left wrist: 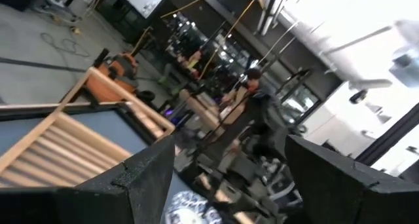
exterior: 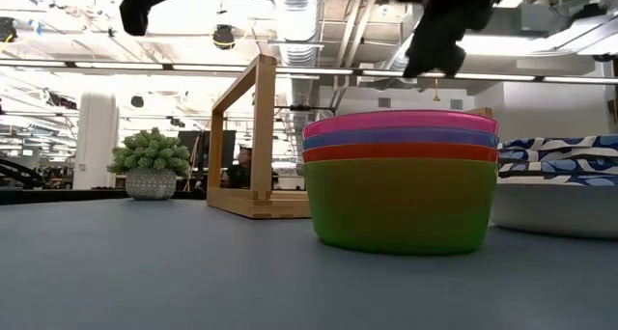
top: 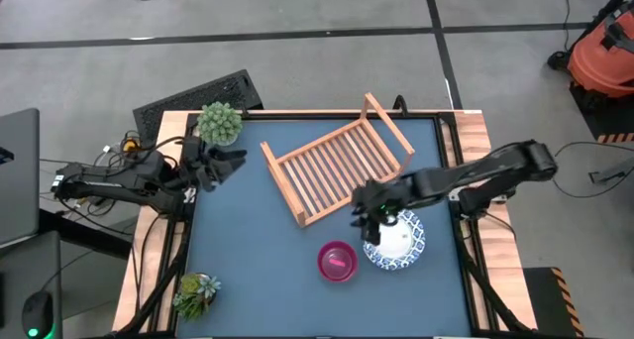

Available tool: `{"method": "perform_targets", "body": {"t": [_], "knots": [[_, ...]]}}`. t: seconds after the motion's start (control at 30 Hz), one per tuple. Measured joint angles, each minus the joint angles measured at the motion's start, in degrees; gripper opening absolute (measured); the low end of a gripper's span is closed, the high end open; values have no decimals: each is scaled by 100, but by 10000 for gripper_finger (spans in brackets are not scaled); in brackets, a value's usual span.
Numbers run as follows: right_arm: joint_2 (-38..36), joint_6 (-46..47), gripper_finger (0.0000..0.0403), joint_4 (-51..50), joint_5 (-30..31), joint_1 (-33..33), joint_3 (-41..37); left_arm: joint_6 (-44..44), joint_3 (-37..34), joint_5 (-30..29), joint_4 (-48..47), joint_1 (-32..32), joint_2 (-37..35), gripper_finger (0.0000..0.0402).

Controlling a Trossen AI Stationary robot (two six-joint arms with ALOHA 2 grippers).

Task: Place and stack bowls onto a shelf
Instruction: Put the pink bowl on the shelf

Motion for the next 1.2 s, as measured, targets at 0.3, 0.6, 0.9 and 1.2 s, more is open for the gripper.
{"method": "perform_targets", "body": {"t": [0.3,0.6,0.9,1.2], "knots": [[1367,-306,164,-318,44,459,837,15,0,-4,-450,0,0,274],[1983,-407,163,-601,52,610,1160,11,0,-7,-692,0,-2,274],[2156,-347,151,-667,70,558,1169,-36,0,-4,-765,0,0,274],[2236,-340,126,-592,55,586,1161,-70,0,11,-773,0,0,274]]}}
